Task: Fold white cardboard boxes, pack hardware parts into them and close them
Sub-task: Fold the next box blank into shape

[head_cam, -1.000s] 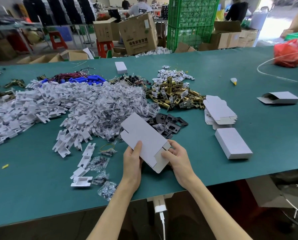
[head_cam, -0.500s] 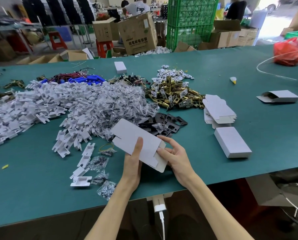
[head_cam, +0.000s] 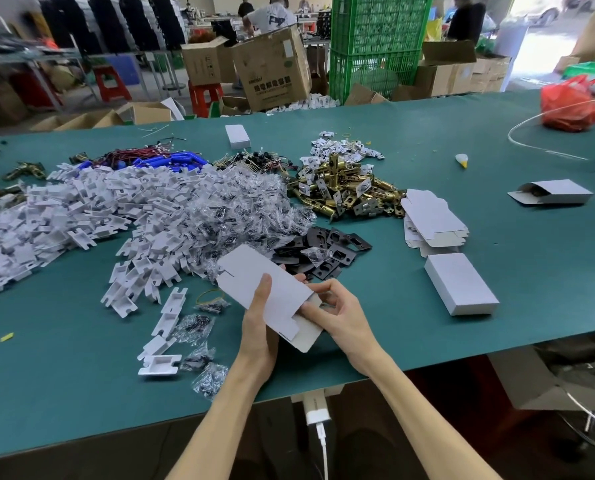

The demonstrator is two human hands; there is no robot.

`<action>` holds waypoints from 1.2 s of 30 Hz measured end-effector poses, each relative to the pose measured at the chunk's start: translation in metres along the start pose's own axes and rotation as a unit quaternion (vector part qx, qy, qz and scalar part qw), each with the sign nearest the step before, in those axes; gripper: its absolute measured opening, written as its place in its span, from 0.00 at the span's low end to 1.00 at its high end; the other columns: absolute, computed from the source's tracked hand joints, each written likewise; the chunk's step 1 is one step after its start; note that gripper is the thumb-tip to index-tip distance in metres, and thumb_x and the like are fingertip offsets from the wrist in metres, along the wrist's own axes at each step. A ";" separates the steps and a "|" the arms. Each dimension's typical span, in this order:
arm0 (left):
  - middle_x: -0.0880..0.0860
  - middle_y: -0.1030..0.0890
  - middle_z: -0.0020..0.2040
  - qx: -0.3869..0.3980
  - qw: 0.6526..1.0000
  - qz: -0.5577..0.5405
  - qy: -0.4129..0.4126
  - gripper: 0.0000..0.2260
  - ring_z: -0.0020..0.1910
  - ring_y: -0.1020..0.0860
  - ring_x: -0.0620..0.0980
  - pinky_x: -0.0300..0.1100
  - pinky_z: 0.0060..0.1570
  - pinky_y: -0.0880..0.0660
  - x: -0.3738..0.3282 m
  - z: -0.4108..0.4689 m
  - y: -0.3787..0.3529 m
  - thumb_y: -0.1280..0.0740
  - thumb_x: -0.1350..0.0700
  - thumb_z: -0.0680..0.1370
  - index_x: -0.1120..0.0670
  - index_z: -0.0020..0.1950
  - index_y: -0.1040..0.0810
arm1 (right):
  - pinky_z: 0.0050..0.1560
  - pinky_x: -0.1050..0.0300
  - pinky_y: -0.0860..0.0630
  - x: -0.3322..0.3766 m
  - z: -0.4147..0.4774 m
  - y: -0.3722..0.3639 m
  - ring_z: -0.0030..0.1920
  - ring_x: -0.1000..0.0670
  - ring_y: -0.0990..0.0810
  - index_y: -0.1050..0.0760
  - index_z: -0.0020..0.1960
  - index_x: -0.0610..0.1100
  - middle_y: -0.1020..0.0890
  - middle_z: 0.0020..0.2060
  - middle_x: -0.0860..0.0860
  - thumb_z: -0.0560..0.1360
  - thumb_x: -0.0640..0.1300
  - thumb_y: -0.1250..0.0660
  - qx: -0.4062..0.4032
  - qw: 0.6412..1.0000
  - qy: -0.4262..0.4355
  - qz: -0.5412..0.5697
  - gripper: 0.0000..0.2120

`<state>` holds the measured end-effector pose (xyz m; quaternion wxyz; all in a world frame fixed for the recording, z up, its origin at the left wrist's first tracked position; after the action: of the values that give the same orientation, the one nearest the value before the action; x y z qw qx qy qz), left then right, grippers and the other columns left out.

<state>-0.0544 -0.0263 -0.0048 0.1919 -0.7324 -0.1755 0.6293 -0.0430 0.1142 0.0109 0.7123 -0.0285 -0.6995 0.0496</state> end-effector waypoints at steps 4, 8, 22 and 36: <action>0.63 0.15 0.56 -0.013 1.000 -0.010 0.007 0.23 0.51 0.15 0.59 0.49 0.49 0.17 0.000 0.001 0.005 0.28 0.36 0.73 0.55 0.54 0.13 | 0.49 0.54 0.19 0.000 0.000 -0.003 0.48 0.49 0.15 0.22 0.54 0.38 0.14 0.49 0.44 0.77 0.42 0.25 0.012 0.999 0.012 -0.052 0.11; 0.61 0.15 0.47 -0.019 0.999 -0.025 0.009 0.28 0.45 0.15 0.57 0.48 0.45 0.17 0.003 0.001 0.009 0.32 0.31 0.75 0.56 0.46 0.12 | 0.50 0.48 0.19 0.005 -0.002 -0.010 0.49 0.46 0.16 0.20 0.53 0.40 0.14 0.50 0.51 0.81 0.50 0.31 0.038 0.994 0.036 -0.092 0.12; 0.63 0.17 0.56 -0.112 0.988 0.102 0.028 0.45 0.48 0.14 0.48 0.43 0.43 0.18 -0.005 0.015 -0.002 0.42 0.21 0.69 0.57 0.68 0.23 | 0.48 0.66 0.26 0.013 -0.008 -0.026 0.42 0.59 0.24 0.35 0.73 0.69 0.24 0.45 0.60 0.78 0.69 0.40 0.073 0.981 0.104 -0.146 0.25; 0.63 0.20 0.50 0.032 0.993 0.103 0.046 0.42 0.47 0.24 0.62 0.53 0.39 0.31 -0.010 0.007 -0.025 0.31 0.27 0.71 0.64 0.65 0.24 | 0.52 0.37 0.18 0.002 0.001 -0.010 0.50 0.37 0.16 0.28 0.71 0.61 0.17 0.54 0.44 0.78 0.61 0.36 0.023 0.998 0.038 -0.040 0.22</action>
<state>-0.0631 -0.0090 0.0159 0.1573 -0.7680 -0.0697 0.6169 -0.0432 0.1042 0.0144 0.7403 0.0142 -0.6711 0.0355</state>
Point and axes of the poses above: each hand's wrist, its own z-axis towards the middle knuckle, its own y-axis out of the back of the hand, x = y × z, the point moved 9 cm from there along z, towards the middle knuckle
